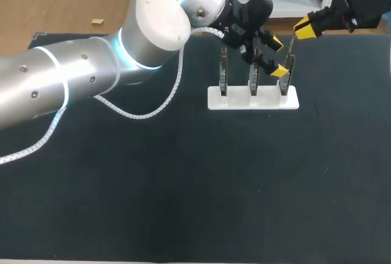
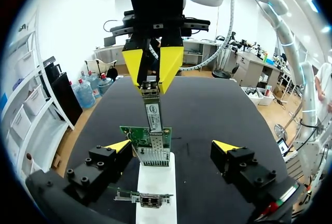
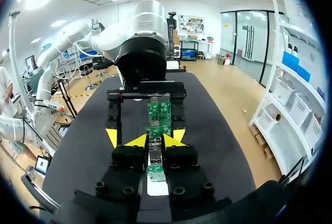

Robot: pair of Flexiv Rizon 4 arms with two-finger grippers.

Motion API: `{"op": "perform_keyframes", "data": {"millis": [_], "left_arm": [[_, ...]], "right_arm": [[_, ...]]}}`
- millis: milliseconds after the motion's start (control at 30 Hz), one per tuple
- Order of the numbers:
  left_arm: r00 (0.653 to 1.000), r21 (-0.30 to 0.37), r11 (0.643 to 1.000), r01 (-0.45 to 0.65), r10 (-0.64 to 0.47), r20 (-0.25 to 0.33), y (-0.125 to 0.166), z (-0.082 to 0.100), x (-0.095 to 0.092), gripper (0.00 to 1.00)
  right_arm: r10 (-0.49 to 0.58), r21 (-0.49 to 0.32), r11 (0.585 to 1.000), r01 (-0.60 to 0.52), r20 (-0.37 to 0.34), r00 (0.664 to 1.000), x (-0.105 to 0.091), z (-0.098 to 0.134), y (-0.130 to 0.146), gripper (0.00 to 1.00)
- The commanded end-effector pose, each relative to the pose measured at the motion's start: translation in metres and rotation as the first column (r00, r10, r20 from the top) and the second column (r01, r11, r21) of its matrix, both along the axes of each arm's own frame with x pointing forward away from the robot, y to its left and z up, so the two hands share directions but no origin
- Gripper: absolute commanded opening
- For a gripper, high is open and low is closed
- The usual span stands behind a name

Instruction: Pick up the optical module with the left hand, and insert it into the network port with the right hand.

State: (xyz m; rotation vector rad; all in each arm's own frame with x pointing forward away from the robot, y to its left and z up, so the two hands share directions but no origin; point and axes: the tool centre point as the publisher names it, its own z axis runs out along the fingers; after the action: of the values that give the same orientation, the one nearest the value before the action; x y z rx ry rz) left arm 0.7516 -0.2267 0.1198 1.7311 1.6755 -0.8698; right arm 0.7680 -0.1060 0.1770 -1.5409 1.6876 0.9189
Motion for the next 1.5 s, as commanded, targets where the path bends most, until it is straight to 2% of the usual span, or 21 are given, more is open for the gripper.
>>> {"op": "perform_keyframes", "data": {"millis": [33,267,1267,1500], "left_arm": [[1.000,0.006,1.000,0.003,-0.003,-0.004,-0.0010,0.0008,0.0022,1.00],[1.000,0.006,1.000,0.003,-0.003,-0.004,-0.0010,0.0008,0.0022,1.00],[1.000,0.006,1.000,0.003,-0.003,-0.004,-0.0010,0.0008,0.0022,1.00],[1.000,0.006,1.000,0.003,-0.003,-0.004,-0.0010,0.0008,0.0022,1.00]], "right_arm": [[-0.002,0.005,1.000,0.002,0.009,1.000,-0.0003,0.0027,0.0012,0.00],[0.001,0.001,1.000,-0.001,0.022,1.000,-0.0010,0.0044,0.0013,0.00],[0.000,-0.010,1.000,0.000,0.001,1.000,-0.0017,-0.0020,0.0023,0.00],[-0.008,0.004,1.000,0.008,0.016,1.000,-0.0031,0.0056,0.0015,0.00]]}}
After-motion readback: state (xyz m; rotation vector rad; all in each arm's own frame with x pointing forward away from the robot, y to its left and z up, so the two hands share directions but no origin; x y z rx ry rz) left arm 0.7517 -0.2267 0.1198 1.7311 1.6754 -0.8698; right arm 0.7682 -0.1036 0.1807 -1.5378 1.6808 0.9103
